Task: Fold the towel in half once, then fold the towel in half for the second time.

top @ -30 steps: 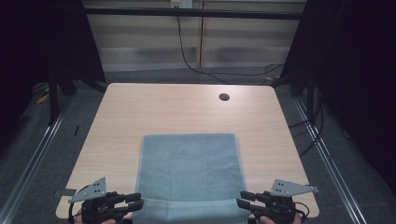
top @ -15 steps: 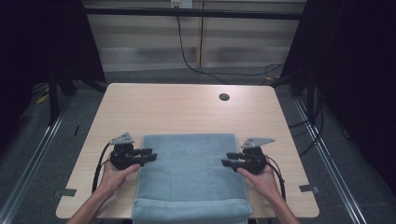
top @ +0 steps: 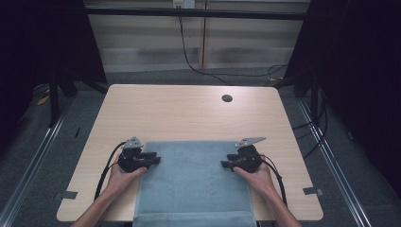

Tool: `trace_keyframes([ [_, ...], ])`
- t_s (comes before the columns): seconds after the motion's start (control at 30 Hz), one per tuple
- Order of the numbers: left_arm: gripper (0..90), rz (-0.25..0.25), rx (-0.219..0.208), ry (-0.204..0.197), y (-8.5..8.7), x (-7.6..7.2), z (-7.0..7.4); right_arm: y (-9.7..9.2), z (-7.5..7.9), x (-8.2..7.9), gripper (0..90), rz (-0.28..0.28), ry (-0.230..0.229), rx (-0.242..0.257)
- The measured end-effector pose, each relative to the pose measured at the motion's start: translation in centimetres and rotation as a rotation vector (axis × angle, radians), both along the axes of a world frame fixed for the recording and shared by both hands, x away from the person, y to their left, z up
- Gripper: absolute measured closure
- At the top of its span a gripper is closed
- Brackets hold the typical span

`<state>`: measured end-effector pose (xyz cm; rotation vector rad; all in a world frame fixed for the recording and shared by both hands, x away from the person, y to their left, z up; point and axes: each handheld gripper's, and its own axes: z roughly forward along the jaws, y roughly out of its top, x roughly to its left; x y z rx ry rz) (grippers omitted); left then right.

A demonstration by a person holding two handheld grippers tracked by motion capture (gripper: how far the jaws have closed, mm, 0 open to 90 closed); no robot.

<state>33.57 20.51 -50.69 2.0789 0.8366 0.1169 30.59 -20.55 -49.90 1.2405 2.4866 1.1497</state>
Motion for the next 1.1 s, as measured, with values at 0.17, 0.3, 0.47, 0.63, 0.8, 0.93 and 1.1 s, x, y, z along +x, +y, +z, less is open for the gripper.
trace_keyframes([
  [0.17, 68.0, -0.017, -0.013, 0.014, 0.5, -1.9, 0.0, -0.1, 0.0, -1.9, 56.9, 0.008, -0.001, 0.009],
  [0.3, 68.0, -0.034, -0.03, 0.022, 0.9, -3.1, -0.1, 0.1, 0.1, -3.6, 56.8, 0.029, 0.002, 0.0],
  [0.47, 67.5, -0.056, -0.036, 0.047, 0.9, -4.4, 0.1, -0.3, 0.2, -5.6, 56.8, 0.044, 0.026, 0.027],
  [0.63, 65.1, -0.09, -0.014, 0.06, 0.9, -5.5, 0.6, -0.6, 0.3, -6.9, 56.1, 0.054, 0.033, 0.044],
  [0.8, 60.4, -0.053, -0.058, 0.031, 1.9, -4.5, 1.8, -1.7, 1.3, -6.6, 58.8, -0.001, -0.029, 0.093],
  [0.93, 58.4, 0.017, -0.037, -0.025, 2.8, -2.7, 2.2, -3.2, 1.4, -4.9, 57.7, -0.064, -0.075, 0.078],
  [1.1, 55.4, 0.059, -0.051, -0.004, 3.3, -0.4, 2.3, -4.1, 1.4, -2.6, 51.3, -0.094, -0.092, 0.073],
])
